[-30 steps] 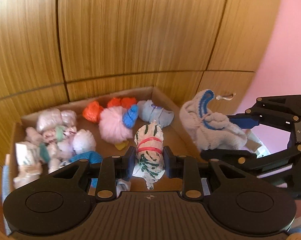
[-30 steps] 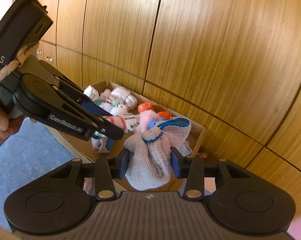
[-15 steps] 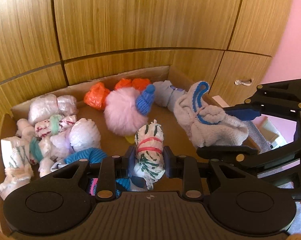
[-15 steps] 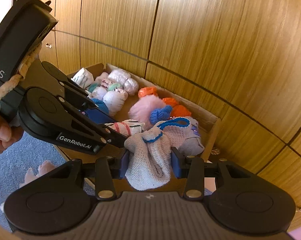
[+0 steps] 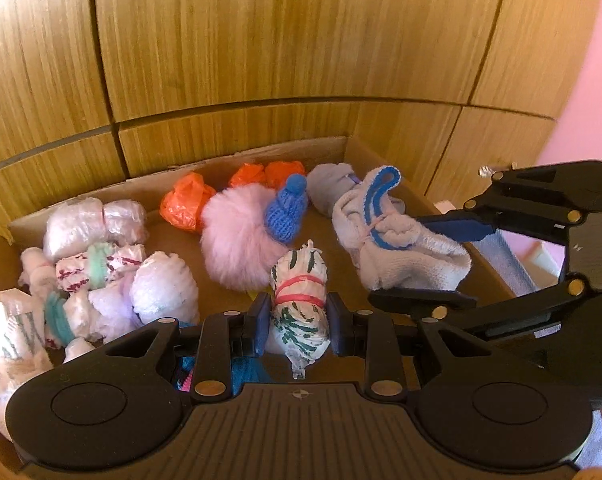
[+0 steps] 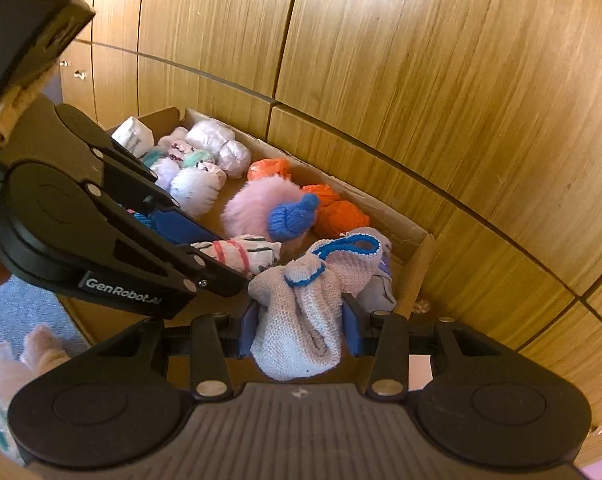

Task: Organize objects
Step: 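Carry both socks into the box and open both tools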

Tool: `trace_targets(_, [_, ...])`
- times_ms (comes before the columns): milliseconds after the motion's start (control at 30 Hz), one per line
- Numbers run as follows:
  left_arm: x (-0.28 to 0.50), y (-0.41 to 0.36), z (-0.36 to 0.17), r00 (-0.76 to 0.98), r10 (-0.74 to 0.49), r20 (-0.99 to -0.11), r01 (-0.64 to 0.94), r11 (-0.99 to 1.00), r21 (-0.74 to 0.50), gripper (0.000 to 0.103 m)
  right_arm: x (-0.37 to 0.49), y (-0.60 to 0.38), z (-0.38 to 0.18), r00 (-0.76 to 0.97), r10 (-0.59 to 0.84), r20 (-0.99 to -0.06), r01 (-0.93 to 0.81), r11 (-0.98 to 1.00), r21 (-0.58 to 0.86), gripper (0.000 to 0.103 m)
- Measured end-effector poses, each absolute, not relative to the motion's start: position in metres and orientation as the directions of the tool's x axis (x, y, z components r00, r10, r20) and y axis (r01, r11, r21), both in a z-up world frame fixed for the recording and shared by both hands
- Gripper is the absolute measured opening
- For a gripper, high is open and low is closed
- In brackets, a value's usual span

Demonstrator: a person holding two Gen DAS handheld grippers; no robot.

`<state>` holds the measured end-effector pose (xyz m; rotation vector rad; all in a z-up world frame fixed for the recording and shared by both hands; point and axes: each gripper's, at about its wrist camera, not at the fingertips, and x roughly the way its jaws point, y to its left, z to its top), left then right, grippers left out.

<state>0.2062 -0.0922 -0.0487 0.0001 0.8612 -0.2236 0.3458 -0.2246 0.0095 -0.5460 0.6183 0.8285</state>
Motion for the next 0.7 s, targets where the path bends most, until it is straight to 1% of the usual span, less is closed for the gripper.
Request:
trace_targets(100, [0.210, -0.087, -0.051, 0.621, -0.213, -0.755, 0.163, 0.976, -0.141, 0.036, 0.348, -0.220, 0.006, 0.525, 0.490, -0.695, -0.807, 0.545, -0.225, 0.040])
trace_targets(167, [0.211, -0.087, -0.052, 0.628, -0.208, -0.750, 0.148, 0.978, -0.147, 0.036, 0.350, -0.218, 0.002, 0.526, 0.482, -0.701, -0.810, 0.535, -0.240, 0.041])
trace_targets(267, [0.215, -0.088, -0.053, 0.634, -0.209, -0.745, 0.118, 0.978, -0.174, 0.037, 0.349, -0.217, -0.004, 0.524, 0.471, -0.709, -0.811, 0.530, -0.247, 0.043])
trace_targets(300, [0.216, -0.088, -0.053, 0.635, -0.211, -0.743, 0.114, 0.977, -0.181, 0.037, 0.349, -0.217, -0.005, 0.530, 0.470, -0.706, -0.808, 0.533, -0.252, 0.046])
trace_targets(333, [0.217, -0.090, -0.054, 0.633, -0.215, -0.743, 0.113, 0.976, -0.186, 0.041, 0.349, -0.218, -0.005, 0.536, 0.470, -0.701, -0.804, 0.537, -0.254, 0.048])
trace_targets(400, [0.218, -0.095, -0.054, 0.636, -0.218, -0.740, 0.114, 0.975, -0.189, 0.045, 0.348, -0.221, -0.004, 0.540, 0.473, -0.696, -0.800, 0.546, -0.249, 0.057])
trace_targets(433, [0.218, -0.098, -0.054, 0.636, -0.218, -0.740, 0.119, 0.975, -0.186, 0.049, 0.348, -0.222, -0.003, 0.543, 0.471, -0.695, -0.798, 0.548, -0.252, 0.058])
trace_targets(500, [0.219, -0.101, -0.057, 0.638, -0.218, -0.739, 0.122, 0.975, -0.183, 0.052, 0.346, -0.223, -0.002, 0.543, 0.472, -0.694, -0.800, 0.542, -0.258, 0.060])
trace_targets(600, [0.216, -0.102, -0.056, 0.640, -0.215, -0.738, 0.123, 0.976, -0.178, 0.055, 0.346, -0.224, 0.000, 0.543, 0.478, -0.690, -0.801, 0.541, -0.256, 0.063])
trace_targets(700, [0.216, -0.104, -0.057, 0.641, -0.207, -0.740, 0.120, 0.978, -0.169, 0.061, 0.344, -0.224, 0.003, 0.547, 0.478, -0.687, -0.799, 0.544, -0.258, 0.065])
